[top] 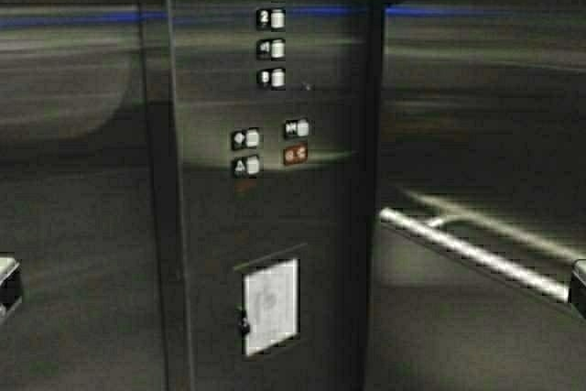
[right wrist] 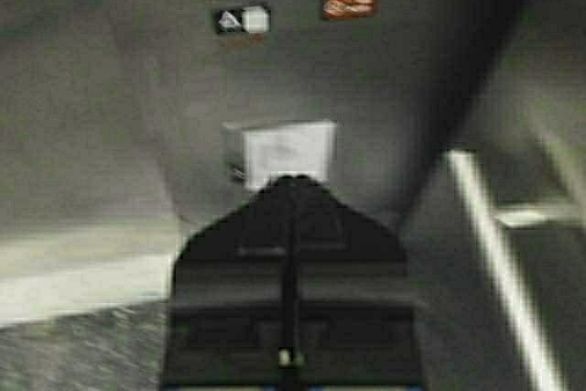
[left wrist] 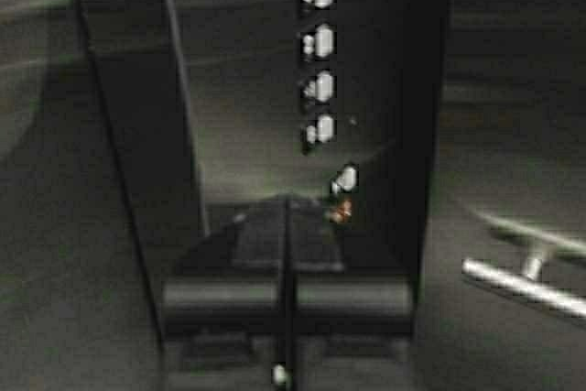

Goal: Navigate to elevator, push the call button, then enter the elevator

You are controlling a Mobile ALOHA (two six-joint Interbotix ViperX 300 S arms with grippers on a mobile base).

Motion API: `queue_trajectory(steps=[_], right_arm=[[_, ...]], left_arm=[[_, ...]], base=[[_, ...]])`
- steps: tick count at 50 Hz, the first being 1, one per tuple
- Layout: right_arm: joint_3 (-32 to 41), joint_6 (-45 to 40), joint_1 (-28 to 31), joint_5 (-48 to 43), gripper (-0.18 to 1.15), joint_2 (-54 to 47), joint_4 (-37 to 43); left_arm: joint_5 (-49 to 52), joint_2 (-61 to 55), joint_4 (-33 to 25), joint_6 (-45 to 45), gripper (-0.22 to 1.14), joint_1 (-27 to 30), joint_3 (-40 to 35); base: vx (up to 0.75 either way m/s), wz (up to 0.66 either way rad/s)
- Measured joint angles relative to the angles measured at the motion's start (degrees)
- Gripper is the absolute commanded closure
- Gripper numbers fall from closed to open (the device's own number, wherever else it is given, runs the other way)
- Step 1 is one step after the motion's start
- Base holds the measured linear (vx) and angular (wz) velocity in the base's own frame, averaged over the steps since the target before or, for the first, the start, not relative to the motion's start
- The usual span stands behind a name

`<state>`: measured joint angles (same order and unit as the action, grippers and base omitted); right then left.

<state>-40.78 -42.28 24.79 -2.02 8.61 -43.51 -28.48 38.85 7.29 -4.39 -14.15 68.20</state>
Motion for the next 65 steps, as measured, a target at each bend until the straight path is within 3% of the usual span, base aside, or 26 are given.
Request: queue_trajectory(steps=[10,23,35,43,52,65], right_arm=[[1.58,0.09,-1.76,-9.32,0.91,-8.26,1.76],[1.67,3.69,-6.59,-28.74,0.91,-14.77,2.37],[2.9,19.6,-6.68,-42.45,0.91,-21.45,2.55],[4.39,26.46,-6.59,-48.08,0.91,-24.87,4.57],[6.33,26.89,-6.86,-51.59,0.91,-29.53,11.51],[12.22,26.63,-6.42,-56.43,0.91,-34.63,12.66]], left_arm=[[0.09,1.41,0.0,-0.35,0.89,0.0,0.0],[0.88,5.98,0.0,-0.7,0.89,-0.18,1.23],[1.76,9.14,-0.26,-0.7,0.89,-0.18,1.85],[1.85,9.23,-0.44,-0.7,0.89,-0.09,1.93],[1.85,9.05,-0.53,-0.09,0.89,-0.18,2.11],[1.85,8.88,-0.53,0.09,0.89,-0.18,2.29]], base=[[0.13,-0.05],[0.14,-0.08],[0.11,-0.02],[0.08,0.02],[0.08,0.04],[0.07,0.07]])
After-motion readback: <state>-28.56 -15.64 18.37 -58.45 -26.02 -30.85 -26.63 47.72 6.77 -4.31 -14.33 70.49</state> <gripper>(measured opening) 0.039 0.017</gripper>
